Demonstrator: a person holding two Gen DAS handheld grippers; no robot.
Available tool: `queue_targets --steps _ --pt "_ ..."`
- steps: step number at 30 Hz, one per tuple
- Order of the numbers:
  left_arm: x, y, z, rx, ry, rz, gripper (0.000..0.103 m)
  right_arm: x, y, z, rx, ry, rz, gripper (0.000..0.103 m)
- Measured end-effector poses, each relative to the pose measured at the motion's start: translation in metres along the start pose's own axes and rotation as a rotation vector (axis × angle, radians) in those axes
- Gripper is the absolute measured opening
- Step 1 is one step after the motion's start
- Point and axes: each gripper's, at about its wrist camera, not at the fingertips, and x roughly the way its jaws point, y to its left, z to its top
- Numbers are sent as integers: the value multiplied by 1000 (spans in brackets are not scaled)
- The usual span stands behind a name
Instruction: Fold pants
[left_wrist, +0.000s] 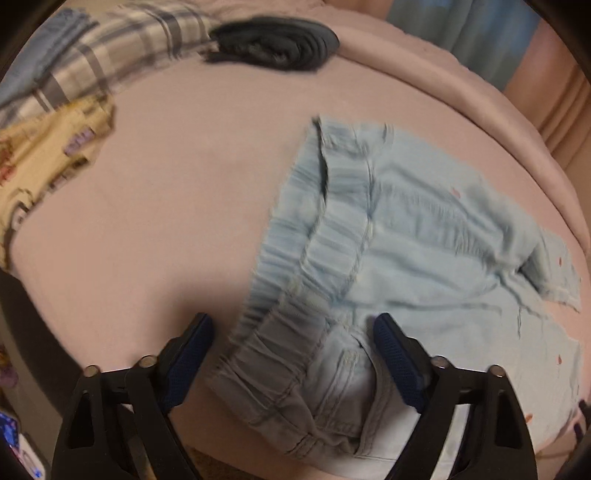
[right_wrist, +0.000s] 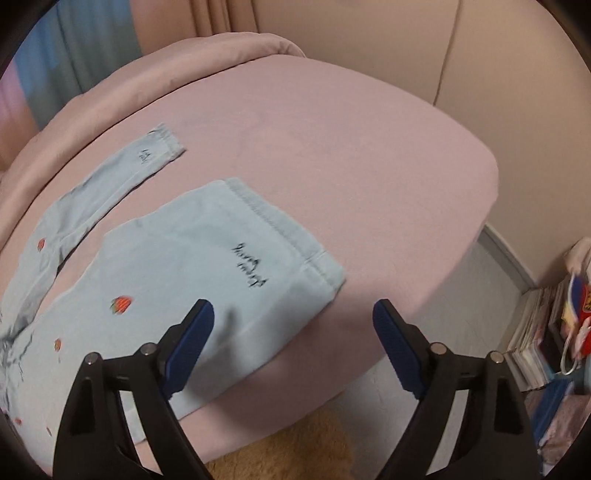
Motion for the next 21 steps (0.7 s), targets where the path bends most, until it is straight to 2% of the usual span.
queue_targets --steps 1,2,3,4,5,6,9,11,13,16,19,20,21 --pt "1 0 -2 7 -17 5 84 6 -1 1 16 14 29 75" --pt "0 -3 -5 21 -35 17 81 13 -2 1 31 32 59 59" --pt "-1 -4 -6 33 -43 26 72 17 -1 0 39 48 60 51" --pt "-4 -6 -7 36 -54 34 57 16 2 -1 27 18 30 45" --pt "-7 -6 -7 28 -59 34 48 16 4 1 2 -13 18 17" --pt "-9 -4 -8 23 -60 21 40 13 9 4 -23 -22 42 9" --pt "-23 -2 -10 19 -62 -8 33 -10 10 17 1 -87 68 9" --pt "-35 -5 -15 35 -90 -3 33 -35 11 24 16 -148 108 9" --pt "-38 -1 -14 35 -99 -5 32 -45 13 28 15 -171 117 9" --pt "-25 8 -12 18 -65 -13 33 -31 20 23 -22 -138 52 9" --pt "-6 16 -9 19 -38 -14 34 12 13 9 -6 -18 8 9" --pt "-7 15 -10 31 -45 -8 35 24 12 4 1 -1 11 9" --pt "-8 13 -10 38 -44 0 36 26 11 -1 2 -19 16 8"
